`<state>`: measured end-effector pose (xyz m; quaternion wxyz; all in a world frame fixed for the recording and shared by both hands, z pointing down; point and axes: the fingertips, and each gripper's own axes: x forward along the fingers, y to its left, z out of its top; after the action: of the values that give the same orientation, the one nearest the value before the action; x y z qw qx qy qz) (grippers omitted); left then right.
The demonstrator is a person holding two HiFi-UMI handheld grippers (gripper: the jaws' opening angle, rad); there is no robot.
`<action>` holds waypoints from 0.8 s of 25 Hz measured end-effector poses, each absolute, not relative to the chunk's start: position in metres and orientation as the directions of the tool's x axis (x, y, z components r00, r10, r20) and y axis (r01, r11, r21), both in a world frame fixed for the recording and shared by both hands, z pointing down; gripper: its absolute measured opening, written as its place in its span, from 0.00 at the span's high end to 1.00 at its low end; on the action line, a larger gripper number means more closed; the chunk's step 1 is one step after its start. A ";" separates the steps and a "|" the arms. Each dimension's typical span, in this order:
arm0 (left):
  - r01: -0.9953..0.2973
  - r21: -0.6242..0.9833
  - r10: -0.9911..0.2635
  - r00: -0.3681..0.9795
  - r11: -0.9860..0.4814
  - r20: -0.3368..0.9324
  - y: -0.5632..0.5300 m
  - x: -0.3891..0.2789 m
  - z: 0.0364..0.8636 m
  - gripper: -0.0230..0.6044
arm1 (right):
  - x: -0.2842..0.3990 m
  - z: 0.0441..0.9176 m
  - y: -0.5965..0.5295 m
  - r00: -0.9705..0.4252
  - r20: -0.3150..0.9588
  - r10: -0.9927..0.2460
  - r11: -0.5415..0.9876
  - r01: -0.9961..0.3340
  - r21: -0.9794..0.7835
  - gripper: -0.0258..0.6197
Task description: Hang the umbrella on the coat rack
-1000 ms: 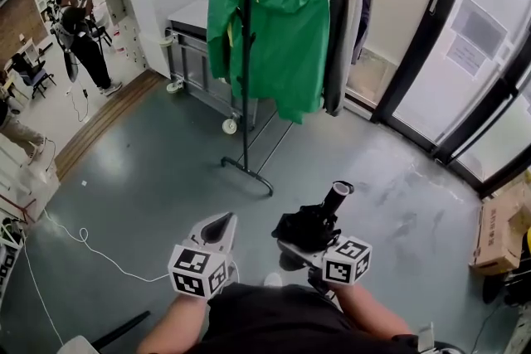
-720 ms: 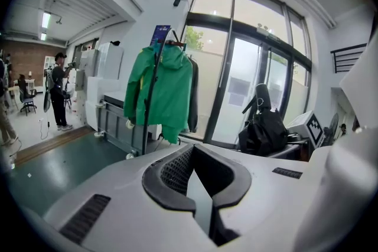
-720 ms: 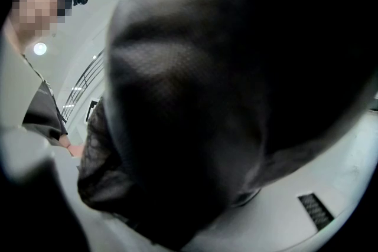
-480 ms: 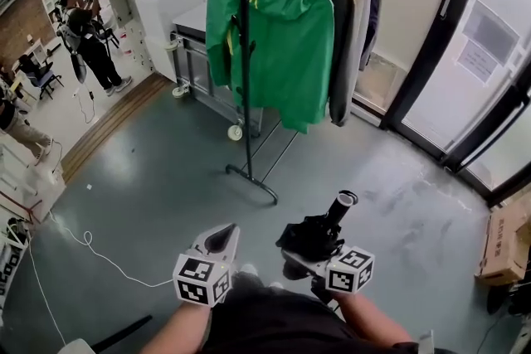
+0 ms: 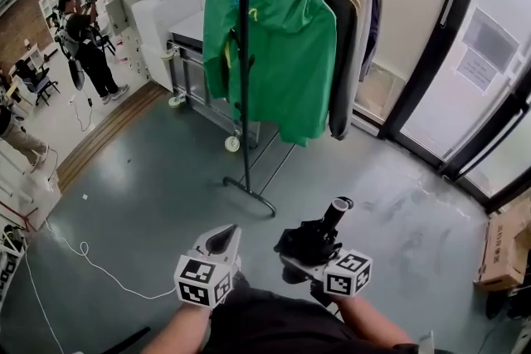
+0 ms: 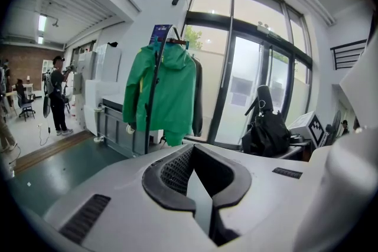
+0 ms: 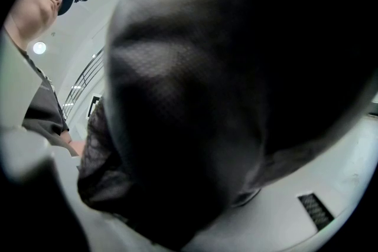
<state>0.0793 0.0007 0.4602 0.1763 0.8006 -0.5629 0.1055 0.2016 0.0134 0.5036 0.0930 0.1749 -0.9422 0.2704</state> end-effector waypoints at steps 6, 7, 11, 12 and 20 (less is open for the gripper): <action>-0.943 0.147 -0.877 0.331 -0.298 0.347 -0.040 0.047 0.450 0.94 | 0.166 0.498 -0.029 -0.927 0.266 -0.265 0.803 -0.365 -0.471 0.59; -0.944 0.148 -0.877 0.329 -0.295 0.350 -0.048 0.040 0.451 0.94 | 0.158 0.498 -0.037 -0.927 0.268 -0.262 0.803 -0.364 -0.471 0.59; -0.945 0.156 -0.879 0.324 -0.287 0.350 -0.080 0.009 0.449 0.94 | 0.132 0.494 -0.062 -0.926 0.287 -0.247 0.814 -0.358 -0.457 0.59; -0.944 0.157 -0.879 0.326 -0.289 0.347 -0.089 0.002 0.447 0.94 | 0.125 0.493 -0.070 -0.923 0.295 -0.249 0.818 -0.363 -0.447 0.59; -0.925 0.149 -0.869 0.379 -0.349 0.318 -0.155 -0.048 0.434 0.94 | 0.073 0.487 -0.126 -0.903 0.305 -0.301 0.802 -0.413 -0.431 0.59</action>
<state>-0.0478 -0.1551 0.4335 0.1529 0.8160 -0.5498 0.0917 0.0734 -0.1264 0.4871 0.1115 0.1893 -0.9428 0.2509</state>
